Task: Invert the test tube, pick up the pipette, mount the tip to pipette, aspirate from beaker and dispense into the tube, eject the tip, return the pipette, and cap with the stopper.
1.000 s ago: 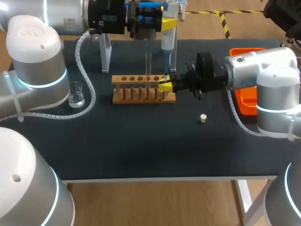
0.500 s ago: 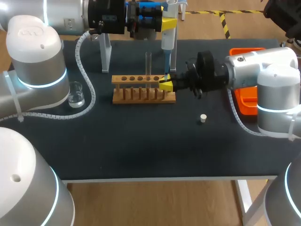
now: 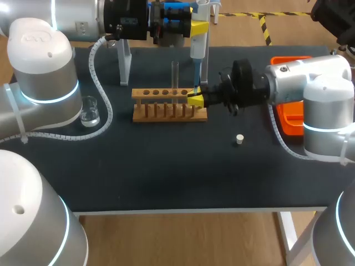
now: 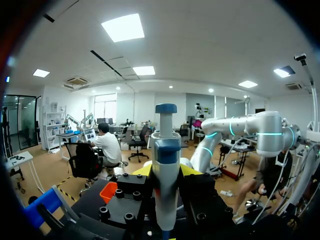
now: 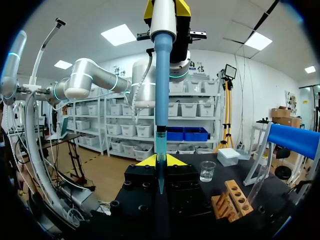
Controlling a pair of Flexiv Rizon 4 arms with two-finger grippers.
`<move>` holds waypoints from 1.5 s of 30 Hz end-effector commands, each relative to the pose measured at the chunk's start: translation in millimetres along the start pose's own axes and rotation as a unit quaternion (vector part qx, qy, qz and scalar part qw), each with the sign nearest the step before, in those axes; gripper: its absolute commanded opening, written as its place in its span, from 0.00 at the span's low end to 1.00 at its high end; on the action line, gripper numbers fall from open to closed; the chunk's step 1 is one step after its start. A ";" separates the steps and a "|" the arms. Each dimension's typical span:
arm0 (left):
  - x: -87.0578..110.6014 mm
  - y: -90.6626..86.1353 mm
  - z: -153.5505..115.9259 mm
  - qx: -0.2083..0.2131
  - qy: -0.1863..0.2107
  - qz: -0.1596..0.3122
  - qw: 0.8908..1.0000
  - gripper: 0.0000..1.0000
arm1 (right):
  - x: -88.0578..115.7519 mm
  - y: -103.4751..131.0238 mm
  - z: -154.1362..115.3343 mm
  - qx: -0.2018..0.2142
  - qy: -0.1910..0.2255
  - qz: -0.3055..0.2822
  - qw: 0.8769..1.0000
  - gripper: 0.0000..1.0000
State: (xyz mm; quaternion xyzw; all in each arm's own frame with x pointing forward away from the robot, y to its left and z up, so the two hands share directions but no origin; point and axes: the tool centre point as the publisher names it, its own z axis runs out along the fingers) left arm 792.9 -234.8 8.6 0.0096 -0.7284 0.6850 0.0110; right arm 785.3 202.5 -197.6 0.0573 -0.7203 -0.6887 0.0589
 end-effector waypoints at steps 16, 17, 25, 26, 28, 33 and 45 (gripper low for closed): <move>-0.7 -0.4 -0.9 0.000 0.002 0.000 1.000 0.00 | -1.3 10.7 1.6 -0.002 -0.003 -0.006 1.000 0.00; -0.7 -0.4 -0.9 0.000 0.002 0.000 1.000 0.00 | -1.7 11.7 1.5 -0.002 -0.003 -0.007 1.000 0.00; -0.7 -0.4 -0.9 0.000 0.002 0.000 1.000 0.00 | -6.0 21.9 1.1 -0.007 -0.006 -0.015 1.000 0.00; -0.7 -0.4 -0.9 0.000 0.002 0.000 1.000 0.00 | -6.6 23.4 1.1 -0.008 -0.006 -0.016 1.000 0.00; -0.7 -0.4 -0.9 0.000 0.002 0.000 1.000 0.00 | -7.5 25.7 1.0 -0.009 -0.007 -0.019 1.000 0.00; -0.7 -0.4 -0.9 0.000 0.002 0.000 1.000 0.00 | -9.4 30.8 0.7 -0.013 -0.008 -0.024 1.000 0.00; -0.7 -0.4 -0.9 0.000 0.002 0.000 1.000 0.00 | -6.3 16.3 -4.0 -0.001 -0.011 -0.017 1.000 1.00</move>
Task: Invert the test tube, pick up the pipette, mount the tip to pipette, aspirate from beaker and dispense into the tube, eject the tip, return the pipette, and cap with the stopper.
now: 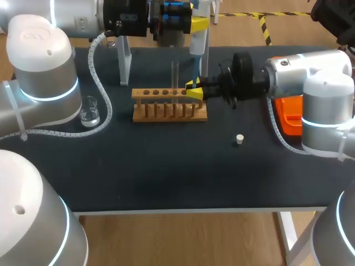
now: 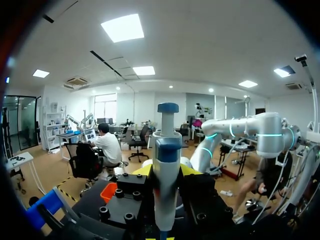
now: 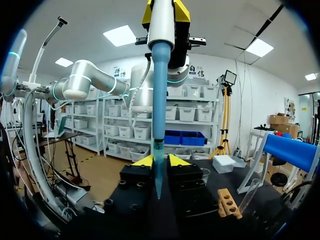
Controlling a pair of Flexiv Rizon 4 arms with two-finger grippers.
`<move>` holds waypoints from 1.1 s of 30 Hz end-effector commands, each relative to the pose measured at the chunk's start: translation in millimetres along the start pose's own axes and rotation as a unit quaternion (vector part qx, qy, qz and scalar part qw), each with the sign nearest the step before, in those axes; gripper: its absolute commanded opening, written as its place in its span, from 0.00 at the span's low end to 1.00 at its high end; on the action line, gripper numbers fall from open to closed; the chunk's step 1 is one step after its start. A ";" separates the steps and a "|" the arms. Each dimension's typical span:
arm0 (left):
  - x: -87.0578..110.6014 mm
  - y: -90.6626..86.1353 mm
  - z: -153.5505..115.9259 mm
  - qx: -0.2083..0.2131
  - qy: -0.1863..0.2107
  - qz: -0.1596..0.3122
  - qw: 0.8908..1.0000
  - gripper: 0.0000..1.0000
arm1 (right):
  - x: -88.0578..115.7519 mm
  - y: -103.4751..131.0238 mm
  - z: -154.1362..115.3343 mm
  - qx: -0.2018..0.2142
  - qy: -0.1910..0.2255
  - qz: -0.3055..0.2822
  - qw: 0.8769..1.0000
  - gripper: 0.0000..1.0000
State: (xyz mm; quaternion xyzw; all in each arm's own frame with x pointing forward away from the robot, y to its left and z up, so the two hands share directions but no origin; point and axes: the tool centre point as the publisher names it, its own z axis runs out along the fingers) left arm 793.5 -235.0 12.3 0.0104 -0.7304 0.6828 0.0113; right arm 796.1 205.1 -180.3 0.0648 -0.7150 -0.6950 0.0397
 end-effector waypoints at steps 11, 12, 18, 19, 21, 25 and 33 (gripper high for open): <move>-0.2 3.3 -0.9 0.003 0.002 0.001 1.000 0.00 | 14.7 -23.1 -41.7 0.030 -0.009 0.007 0.999 1.00; -0.2 3.3 -0.9 0.003 0.002 0.001 1.000 0.00 | 15.5 -24.2 -45.9 0.030 -0.011 0.007 0.999 1.00; -0.2 3.3 -0.9 0.003 0.002 0.001 1.000 0.00 | 20.7 -32.0 -68.0 0.038 -0.020 0.009 0.999 1.00; -0.2 3.3 -0.9 0.003 0.002 0.001 1.000 0.00 | 21.4 -32.8 -70.8 0.039 -0.023 0.010 0.999 1.00; -0.2 3.3 -0.9 0.003 0.002 0.001 1.000 0.00 | 21.8 -34.3 -75.3 0.040 -0.026 0.012 0.999 1.00; -0.2 3.3 -0.9 0.003 0.002 0.001 1.000 0.00 | 22.3 -35.4 -82.1 0.041 -0.031 0.013 0.999 1.00; -0.2 3.3 -0.9 0.003 0.002 0.001 1.000 0.00 | 24.2 -35.0 -87.4 0.038 -0.033 0.011 0.999 1.00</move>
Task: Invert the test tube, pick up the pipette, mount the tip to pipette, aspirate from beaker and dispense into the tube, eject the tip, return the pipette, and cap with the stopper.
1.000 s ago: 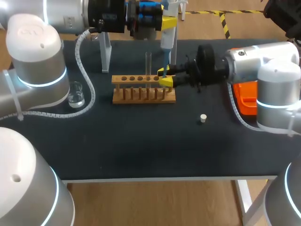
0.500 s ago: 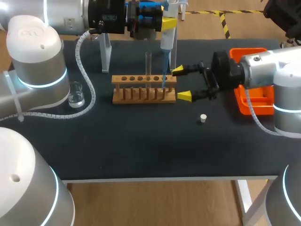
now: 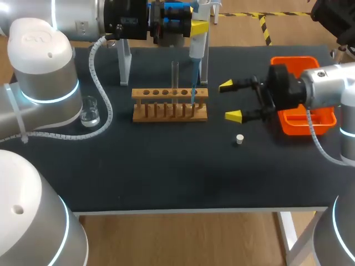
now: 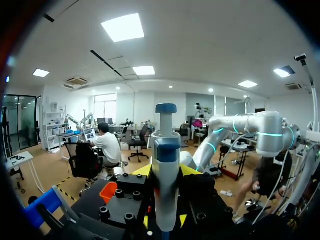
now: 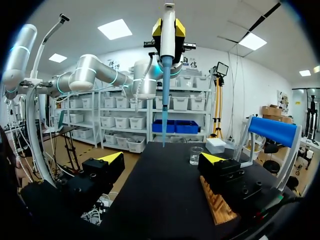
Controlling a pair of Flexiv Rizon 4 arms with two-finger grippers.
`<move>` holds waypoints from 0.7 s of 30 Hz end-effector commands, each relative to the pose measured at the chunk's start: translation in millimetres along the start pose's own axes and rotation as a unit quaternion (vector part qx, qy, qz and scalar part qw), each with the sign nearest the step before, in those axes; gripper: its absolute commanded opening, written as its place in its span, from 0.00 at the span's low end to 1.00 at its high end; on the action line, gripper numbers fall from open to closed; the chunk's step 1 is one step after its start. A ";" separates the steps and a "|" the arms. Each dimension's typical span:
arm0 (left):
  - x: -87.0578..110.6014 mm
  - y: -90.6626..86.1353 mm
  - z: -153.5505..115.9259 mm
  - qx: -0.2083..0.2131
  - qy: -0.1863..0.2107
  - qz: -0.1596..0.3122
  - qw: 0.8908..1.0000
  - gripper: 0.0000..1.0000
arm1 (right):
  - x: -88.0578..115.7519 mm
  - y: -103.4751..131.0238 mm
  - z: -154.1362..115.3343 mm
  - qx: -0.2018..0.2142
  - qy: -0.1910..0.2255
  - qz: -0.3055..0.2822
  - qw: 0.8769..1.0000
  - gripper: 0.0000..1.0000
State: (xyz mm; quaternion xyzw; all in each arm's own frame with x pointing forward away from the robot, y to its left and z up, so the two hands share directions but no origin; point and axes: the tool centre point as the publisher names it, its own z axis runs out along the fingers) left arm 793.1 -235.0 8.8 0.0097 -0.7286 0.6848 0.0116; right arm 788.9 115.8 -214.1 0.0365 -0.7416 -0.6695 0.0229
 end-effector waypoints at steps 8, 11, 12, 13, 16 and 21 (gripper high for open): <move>-0.4 -0.2 -1.1 0.000 0.002 0.000 1.000 0.00 | 2.7 0.7 -1.5 0.001 -0.002 0.000 1.000 1.00; -0.4 -0.2 -1.1 0.000 0.002 0.000 1.000 0.00 | 2.7 0.7 -1.5 0.001 -0.002 0.000 1.000 1.00; -0.4 -0.2 -1.1 0.000 0.002 0.000 1.000 0.00 | 2.7 0.7 -1.5 0.001 -0.002 0.000 1.000 1.00; -0.4 -0.2 -1.1 0.000 0.002 0.000 1.000 0.00 | 2.7 0.7 -1.5 0.001 -0.002 0.000 1.000 1.00; -0.4 -0.2 -1.1 0.000 0.002 0.000 1.000 0.00 | 2.7 0.7 -1.5 0.001 -0.002 0.000 1.000 1.00; -0.8 2.0 -8.2 -0.001 -0.008 0.008 1.000 0.00 | 2.7 0.7 -1.5 0.001 -0.002 0.000 1.000 1.00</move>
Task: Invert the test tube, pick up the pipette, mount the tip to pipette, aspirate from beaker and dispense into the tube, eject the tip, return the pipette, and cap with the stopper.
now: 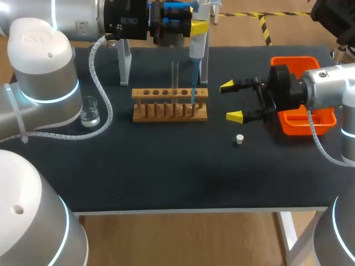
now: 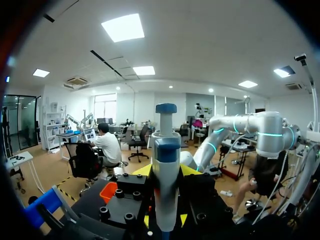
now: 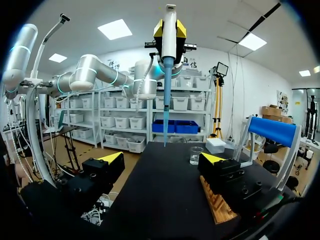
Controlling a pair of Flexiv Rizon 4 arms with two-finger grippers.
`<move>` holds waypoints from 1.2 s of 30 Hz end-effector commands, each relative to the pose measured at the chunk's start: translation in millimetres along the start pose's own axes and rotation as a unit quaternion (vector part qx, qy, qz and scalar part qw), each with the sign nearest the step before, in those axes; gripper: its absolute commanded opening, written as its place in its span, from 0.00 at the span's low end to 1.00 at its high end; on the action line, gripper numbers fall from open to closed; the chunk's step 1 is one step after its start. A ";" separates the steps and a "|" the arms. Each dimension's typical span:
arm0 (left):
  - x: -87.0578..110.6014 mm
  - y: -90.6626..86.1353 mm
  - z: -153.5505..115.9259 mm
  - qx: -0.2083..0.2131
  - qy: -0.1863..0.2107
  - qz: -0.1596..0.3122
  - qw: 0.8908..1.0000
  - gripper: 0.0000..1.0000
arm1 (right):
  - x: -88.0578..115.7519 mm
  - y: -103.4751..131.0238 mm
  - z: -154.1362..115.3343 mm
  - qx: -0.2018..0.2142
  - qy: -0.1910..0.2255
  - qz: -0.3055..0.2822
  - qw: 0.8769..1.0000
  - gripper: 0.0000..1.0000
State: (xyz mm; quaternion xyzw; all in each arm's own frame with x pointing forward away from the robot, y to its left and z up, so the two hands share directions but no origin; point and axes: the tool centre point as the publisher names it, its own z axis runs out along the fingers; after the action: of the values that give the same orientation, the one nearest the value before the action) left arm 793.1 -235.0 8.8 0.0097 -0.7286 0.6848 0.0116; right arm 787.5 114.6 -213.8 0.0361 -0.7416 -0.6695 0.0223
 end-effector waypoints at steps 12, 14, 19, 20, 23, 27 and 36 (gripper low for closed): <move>-19.9 31.9 -116.4 -0.017 -0.110 0.056 0.992 0.00 | 1.3 0.5 -0.3 0.001 -0.001 0.000 1.000 1.00; -26.8 37.7 -132.6 -0.019 -0.122 0.058 0.991 0.00 | 1.3 0.5 -0.3 0.001 -0.001 0.000 1.000 1.00; -45.6 53.8 -176.2 -0.015 -0.150 0.074 0.986 0.00 | 1.3 0.5 -0.3 0.001 -0.001 0.000 1.000 1.00; -49.2 56.6 -183.1 -0.015 -0.155 0.074 0.985 0.00 | 1.3 0.5 -0.3 0.001 -0.001 0.000 1.000 1.00; -60.3 65.8 -202.3 -0.014 -0.167 0.073 0.983 0.00 | 1.3 0.5 -0.3 0.001 -0.001 0.000 1.000 1.00; -74.9 79.8 -228.4 -0.010 -0.181 0.069 0.981 0.00 | 1.3 0.5 -0.3 0.001 -0.001 0.000 1.000 1.00; -101.5 96.2 -260.9 -0.009 -0.196 0.070 0.978 0.00 | 1.3 0.5 -0.3 0.001 -0.001 0.000 1.000 1.00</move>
State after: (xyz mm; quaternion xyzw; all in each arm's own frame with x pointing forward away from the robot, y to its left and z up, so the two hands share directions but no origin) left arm 890.8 21.3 -73.1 0.0983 -0.7215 0.6604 -0.1831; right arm 787.5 114.5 -213.8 0.0361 -0.7416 -0.6695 0.0223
